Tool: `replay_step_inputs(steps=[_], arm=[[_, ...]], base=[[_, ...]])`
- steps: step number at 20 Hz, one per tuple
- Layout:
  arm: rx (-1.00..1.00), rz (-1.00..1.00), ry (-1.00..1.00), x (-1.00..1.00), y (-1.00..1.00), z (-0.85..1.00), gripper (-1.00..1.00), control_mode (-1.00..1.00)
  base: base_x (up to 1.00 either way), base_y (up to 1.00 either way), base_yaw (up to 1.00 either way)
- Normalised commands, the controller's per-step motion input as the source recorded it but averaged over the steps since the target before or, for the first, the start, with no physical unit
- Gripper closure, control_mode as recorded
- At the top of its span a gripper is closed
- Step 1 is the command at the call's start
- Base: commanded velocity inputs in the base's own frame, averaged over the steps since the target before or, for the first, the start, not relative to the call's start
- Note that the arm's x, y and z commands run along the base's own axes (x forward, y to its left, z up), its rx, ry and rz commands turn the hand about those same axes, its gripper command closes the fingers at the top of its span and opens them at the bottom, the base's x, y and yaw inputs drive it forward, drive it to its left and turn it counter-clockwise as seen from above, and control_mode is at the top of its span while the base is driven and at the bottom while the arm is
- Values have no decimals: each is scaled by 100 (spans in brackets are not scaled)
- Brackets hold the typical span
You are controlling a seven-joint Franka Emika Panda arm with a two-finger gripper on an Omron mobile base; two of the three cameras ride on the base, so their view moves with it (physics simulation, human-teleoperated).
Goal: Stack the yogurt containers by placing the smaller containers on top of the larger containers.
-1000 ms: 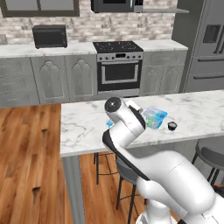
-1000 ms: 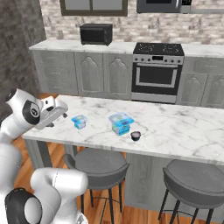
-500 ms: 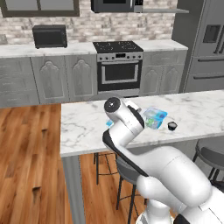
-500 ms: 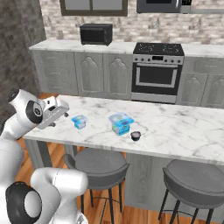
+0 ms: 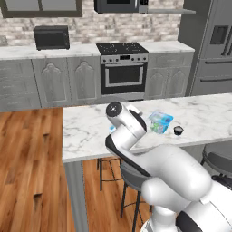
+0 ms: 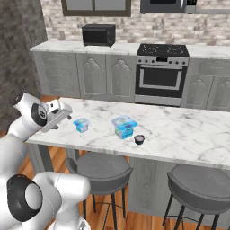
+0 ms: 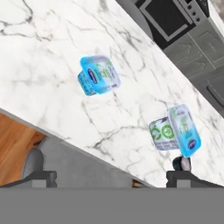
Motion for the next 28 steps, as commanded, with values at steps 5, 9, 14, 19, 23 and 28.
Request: replay_step_inputs(steps=[5,9,14,19,23,28], arm=[[0,1,0,20,5,-22,-100,-100],[-1,0,0,16,0,-18,-100,-100],[-4,1,0,19,2,-17,-100,-100],[-4,0,0,19,2,-11,-100,-100],[-2,0,0,16,3,-8,-100,-100],[-1,0,0,13,5,-7,-100,-100]], base=[[0,0,0],[0,0,0],[0,0,0],[0,0,0],[0,0,0],[0,0,0]])
